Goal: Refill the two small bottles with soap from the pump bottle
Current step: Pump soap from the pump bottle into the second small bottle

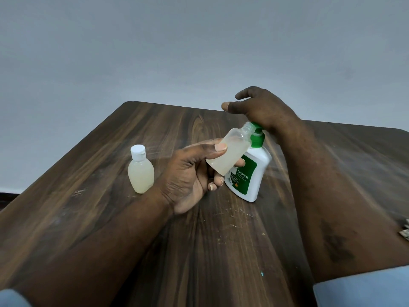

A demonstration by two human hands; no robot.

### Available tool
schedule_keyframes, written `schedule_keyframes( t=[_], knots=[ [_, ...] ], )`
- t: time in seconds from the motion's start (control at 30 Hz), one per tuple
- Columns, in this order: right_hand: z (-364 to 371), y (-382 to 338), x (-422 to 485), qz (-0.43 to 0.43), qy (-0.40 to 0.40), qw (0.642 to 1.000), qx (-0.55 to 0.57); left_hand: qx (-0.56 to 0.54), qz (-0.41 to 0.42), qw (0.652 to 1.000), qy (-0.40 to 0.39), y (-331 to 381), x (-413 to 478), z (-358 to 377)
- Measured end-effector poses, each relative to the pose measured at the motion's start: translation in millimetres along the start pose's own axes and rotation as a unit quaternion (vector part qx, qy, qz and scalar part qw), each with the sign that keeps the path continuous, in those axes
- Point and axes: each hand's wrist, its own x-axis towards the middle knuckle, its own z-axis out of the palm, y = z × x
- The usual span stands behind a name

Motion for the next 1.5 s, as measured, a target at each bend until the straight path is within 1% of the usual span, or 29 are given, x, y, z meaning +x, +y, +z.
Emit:
schedule_keyframes(
  t=[0.2,0.33,0.6,0.8,0.93,1.1,1.27,1.5],
  knots=[
    [-2.7,-1.8,0.3,-0.01,0.007,1.0,-0.002,0.001,0.001,1.0,-0.006,0.6,0.3,0.8],
    [-4.0,-3.3,0.4,-0.022,0.029,0.999,-0.004,0.004,-0.002,1.0,-0.006,2.2,0.2,2.0],
    [0.9,2.2,2.9,-0.009,0.011,1.0,-0.005,0.013,-0.011,1.0,0.023,0.8,-0.1,-0.7],
    [-1.8,1.4,1.1,-0.015,0.015,1.0,0.001,0.007,-0.015,1.0,0.012,0.7,-0.2,1.2],
    [-3.4,-2.2,0.9,-0.028,0.035,0.999,0.004,0.005,-0.014,1.0,0.007,1.4,-0.9,2.2],
    [0.6,-2.0,1.1,-0.027,0.037,0.999,0.001,0.005,-0.015,1.0,0.015,2.3,-0.7,0.3],
    [4.0,1.5,1.4,-0.012,0.02,1.0,0.002,0.011,-0.014,1.0,0.021,0.7,-0.5,-0.6],
    [1.4,-2.1,1.4,-0.033,0.036,0.999,0.003,0.005,-0.011,1.0,0.016,1.2,-0.8,1.0]
  ],
)
